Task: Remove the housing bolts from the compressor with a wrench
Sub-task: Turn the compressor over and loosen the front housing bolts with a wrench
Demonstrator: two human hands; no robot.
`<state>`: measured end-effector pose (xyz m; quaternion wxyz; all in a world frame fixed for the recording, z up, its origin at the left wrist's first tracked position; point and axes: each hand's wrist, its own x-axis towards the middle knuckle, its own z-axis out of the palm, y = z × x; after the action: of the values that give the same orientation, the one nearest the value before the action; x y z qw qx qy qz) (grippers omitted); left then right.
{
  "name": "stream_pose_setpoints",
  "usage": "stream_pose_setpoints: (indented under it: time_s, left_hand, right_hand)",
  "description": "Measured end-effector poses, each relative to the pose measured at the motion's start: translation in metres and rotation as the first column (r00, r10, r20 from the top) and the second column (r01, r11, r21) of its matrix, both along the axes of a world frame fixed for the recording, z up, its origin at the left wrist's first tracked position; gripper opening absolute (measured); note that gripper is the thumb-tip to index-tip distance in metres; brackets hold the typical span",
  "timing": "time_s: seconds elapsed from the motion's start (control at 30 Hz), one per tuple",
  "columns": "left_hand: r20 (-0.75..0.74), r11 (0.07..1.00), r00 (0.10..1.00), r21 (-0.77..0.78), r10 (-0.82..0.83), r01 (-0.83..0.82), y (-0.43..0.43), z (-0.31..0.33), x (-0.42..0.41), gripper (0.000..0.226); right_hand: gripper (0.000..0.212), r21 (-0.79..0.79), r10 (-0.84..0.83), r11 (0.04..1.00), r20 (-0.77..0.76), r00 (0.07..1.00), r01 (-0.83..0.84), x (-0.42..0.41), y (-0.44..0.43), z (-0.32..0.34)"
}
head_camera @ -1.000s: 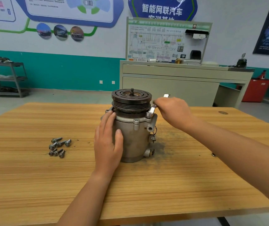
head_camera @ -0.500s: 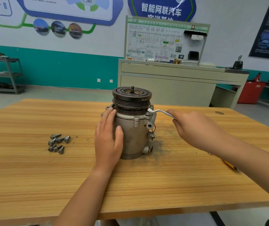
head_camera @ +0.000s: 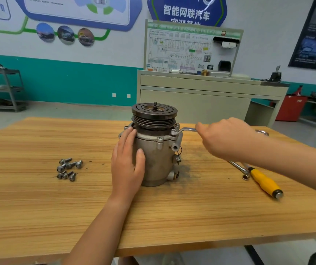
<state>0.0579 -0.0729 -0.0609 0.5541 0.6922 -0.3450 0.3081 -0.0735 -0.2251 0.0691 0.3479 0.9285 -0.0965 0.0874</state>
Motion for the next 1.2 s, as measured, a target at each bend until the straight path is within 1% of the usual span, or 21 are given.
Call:
stream_pose_setpoints:
  time_s: [0.07,0.17,0.3,0.37,0.4,0.43,0.5,0.53,0.57,0.6,0.63,0.7,0.73,0.8,0.83,0.93,1.03,1.1,1.2]
  left_hand:
    - [0.002,1.000,1.000,0.000,0.003,-0.003,0.000,-0.001,0.001,0.054]
    - [0.013,1.000,1.000,-0.009,0.002,-0.002,-0.001,-0.001,0.002,0.054]
    - [-0.003,1.000,1.000,-0.010,-0.003,0.003,-0.001,-0.002,0.002,0.054]
    - [0.009,1.000,1.000,-0.005,-0.006,0.006,-0.001,-0.003,0.002,0.053]
    - [0.012,1.000,1.000,-0.003,-0.009,0.009,-0.001,-0.003,0.002,0.052]
    - [0.013,1.000,1.000,-0.002,-0.011,0.011,-0.001,-0.003,0.002,0.052]
    - [0.017,1.000,1.000,-0.010,-0.006,0.007,-0.001,-0.002,0.003,0.052]
    - [0.016,1.000,1.000,-0.014,-0.003,0.003,-0.001,-0.002,0.003,0.052]
    - [0.014,1.000,1.000,-0.015,0.000,0.000,-0.002,-0.002,0.003,0.052]
    - [0.012,1.000,1.000,-0.015,0.001,0.000,-0.002,-0.002,0.004,0.052]
    - [0.010,1.000,1.000,-0.012,0.000,0.001,-0.003,-0.002,0.003,0.052]
    - [0.007,1.000,1.000,-0.014,0.001,-0.001,-0.002,-0.002,0.003,0.053]
    - [0.007,1.000,1.000,-0.014,0.001,-0.001,-0.002,-0.002,0.003,0.053]
    - [0.003,1.000,1.000,-0.012,-0.003,0.003,-0.002,-0.002,0.003,0.053]
    - [0.001,1.000,1.000,-0.013,-0.005,0.005,-0.002,-0.002,0.002,0.053]
    - [0.000,1.000,1.000,-0.013,-0.006,0.006,-0.001,-0.002,0.002,0.053]
    - [-0.005,1.000,1.000,-0.007,-0.006,0.006,-0.001,-0.002,0.002,0.053]
    - [0.000,1.000,1.000,-0.004,-0.003,0.003,-0.001,-0.002,0.002,0.053]
    - [0.001,1.000,1.000,-0.006,0.001,-0.001,-0.001,-0.002,0.002,0.049]
  right_hand:
    - [0.014,-0.065,0.035,0.997,-0.025,0.999,-0.037,0.012,-0.015,0.004]
    - [0.019,-0.063,0.102,0.993,0.010,0.995,-0.101,0.038,-0.031,0.002]
    - [0.029,0.053,0.191,0.978,0.162,0.968,-0.201,0.070,-0.035,-0.013]
    - [0.035,0.035,0.268,0.959,0.222,0.937,-0.283,0.078,-0.033,-0.018]
    - [0.036,0.034,0.306,0.944,0.270,0.913,-0.327,0.078,-0.033,-0.017]
    - [0.034,0.077,0.322,0.925,0.369,0.872,-0.373,0.075,-0.034,-0.016]
    - [0.028,0.234,0.216,0.866,0.622,0.753,-0.442,0.059,-0.032,-0.011]
    - [0.026,0.309,0.146,0.819,0.703,0.696,-0.484,0.047,-0.030,-0.009]
    - [0.025,0.360,0.102,0.779,0.736,0.669,-0.514,0.036,-0.027,-0.009]
    - [0.025,0.391,0.084,0.763,0.730,0.678,-0.515,0.025,-0.023,-0.009]
    - [0.025,0.410,0.085,0.773,0.689,0.720,-0.484,0.014,-0.019,-0.012]
    - [0.024,0.411,0.079,0.853,0.505,0.859,-0.320,-0.003,-0.009,-0.017]
    - [0.024,0.396,0.056,0.889,0.402,0.914,-0.228,-0.009,-0.005,-0.021]
    - [0.024,0.388,0.004,0.916,0.252,0.968,-0.105,-0.015,-0.001,-0.025]
    - [0.024,0.388,-0.023,0.919,0.212,0.977,-0.063,-0.016,0.001,-0.027]
    - [0.027,0.335,-0.065,0.942,0.175,0.982,0.003,-0.015,0.005,-0.025]
    - [0.038,0.172,-0.036,0.985,0.111,0.993,0.016,-0.017,0.012,-0.014]
    - [0.045,0.069,-0.035,0.997,0.039,0.999,0.032,-0.018,0.026,-0.006]
    - [0.041,-0.029,-0.045,0.999,-0.069,0.997,0.043,-0.014,0.047,0.001]
